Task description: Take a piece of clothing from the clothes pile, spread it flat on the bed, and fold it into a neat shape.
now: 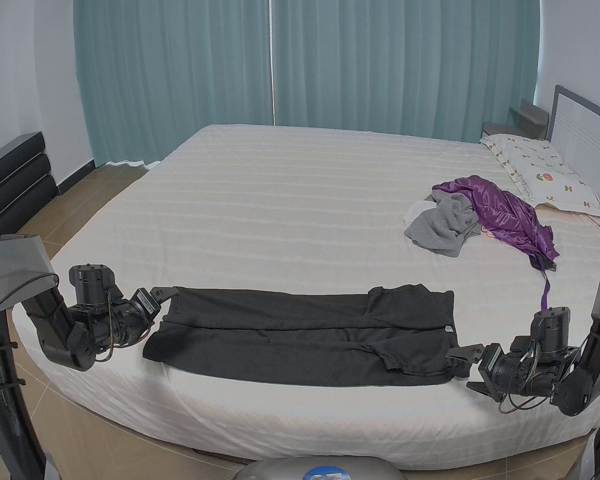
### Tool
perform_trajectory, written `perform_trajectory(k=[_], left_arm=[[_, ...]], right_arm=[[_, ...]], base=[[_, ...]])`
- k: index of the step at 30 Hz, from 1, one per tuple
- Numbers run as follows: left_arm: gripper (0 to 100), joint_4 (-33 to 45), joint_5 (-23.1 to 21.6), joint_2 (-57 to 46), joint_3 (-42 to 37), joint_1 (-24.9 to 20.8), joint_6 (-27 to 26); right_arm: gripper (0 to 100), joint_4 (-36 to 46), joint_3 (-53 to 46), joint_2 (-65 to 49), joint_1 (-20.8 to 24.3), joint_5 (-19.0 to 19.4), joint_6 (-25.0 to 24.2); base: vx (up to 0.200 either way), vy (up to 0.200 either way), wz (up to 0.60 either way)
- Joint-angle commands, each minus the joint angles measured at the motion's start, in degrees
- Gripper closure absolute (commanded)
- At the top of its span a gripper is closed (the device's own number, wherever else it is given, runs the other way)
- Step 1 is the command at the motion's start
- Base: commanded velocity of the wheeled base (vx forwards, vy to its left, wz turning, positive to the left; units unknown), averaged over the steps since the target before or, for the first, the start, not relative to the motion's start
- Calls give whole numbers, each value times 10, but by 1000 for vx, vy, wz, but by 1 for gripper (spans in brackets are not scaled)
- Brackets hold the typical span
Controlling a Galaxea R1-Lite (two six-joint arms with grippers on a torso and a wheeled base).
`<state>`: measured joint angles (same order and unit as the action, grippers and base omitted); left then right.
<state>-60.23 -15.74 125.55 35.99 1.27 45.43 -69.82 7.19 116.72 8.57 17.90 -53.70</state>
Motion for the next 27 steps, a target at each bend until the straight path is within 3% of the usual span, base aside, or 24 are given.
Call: perform_trajectory(k=[1,13,14,27], left_arm=[[0,31,-10,70,66,3,-47],[0,33,-10,93,85,16,-55],[100,33,-9,94,85,17,-58],[100,31,4,96,78,37,-68]], right_arm=[[0,-1,1,2,0,0,0],[0,-14,5,4,0,-1,2],[0,-19,4,5,0,-1,2],[0,-30,19,3,-12,-16,7]], base=[[0,0,0],[0,0,0],[0,0,0],[0,0,0]])
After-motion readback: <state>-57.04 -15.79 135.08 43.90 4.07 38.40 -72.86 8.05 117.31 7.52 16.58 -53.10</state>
